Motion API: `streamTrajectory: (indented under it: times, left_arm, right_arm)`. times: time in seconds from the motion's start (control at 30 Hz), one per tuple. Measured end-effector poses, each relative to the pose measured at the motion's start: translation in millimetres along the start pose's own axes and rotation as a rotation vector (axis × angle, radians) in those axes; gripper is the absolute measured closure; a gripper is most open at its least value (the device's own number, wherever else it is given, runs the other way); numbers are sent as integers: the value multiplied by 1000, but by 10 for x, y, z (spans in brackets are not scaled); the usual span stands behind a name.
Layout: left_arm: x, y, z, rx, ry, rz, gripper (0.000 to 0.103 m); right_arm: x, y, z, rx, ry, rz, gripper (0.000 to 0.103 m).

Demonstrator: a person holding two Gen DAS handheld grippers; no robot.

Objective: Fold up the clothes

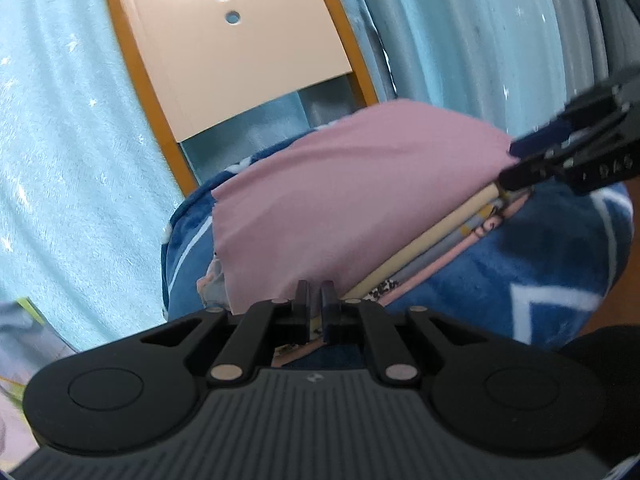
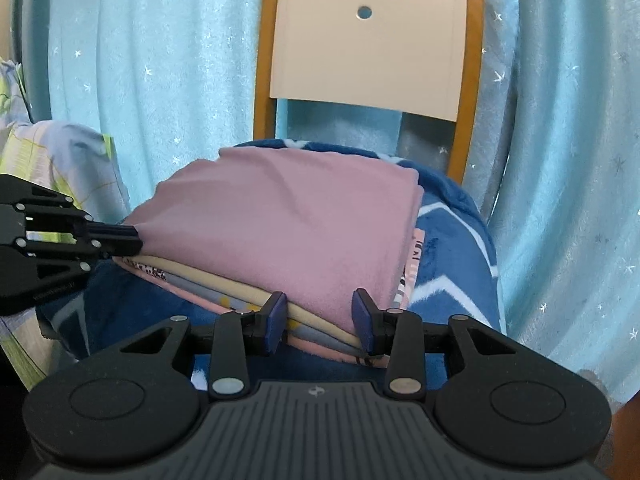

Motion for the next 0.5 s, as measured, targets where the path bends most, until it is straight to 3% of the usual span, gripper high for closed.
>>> streamTrajectory:
  times: [0.2,0.37,0.5]
  left_arm:
    - [25,17,-72,-2,3,-49,95]
    - [-55,21,-35,20,6,-54,94]
    - [-62,27,-89,24,6,-99,88]
  right_arm:
    - [13,99,-105,-52,11,73,63]
    - [33,71,62,-21,2,126,62]
    - [29,91,-49,-54,-12,156,62]
Point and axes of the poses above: each gripper's, at about its wrist camera, not at the fingertips, and z roughly the way its jaws point, x to its left, y to its top, the point moved 3 cm from there along z, roughly the way its jaws point, and after that the axes turned 2 degrees about -y, right-handed, at the moved point
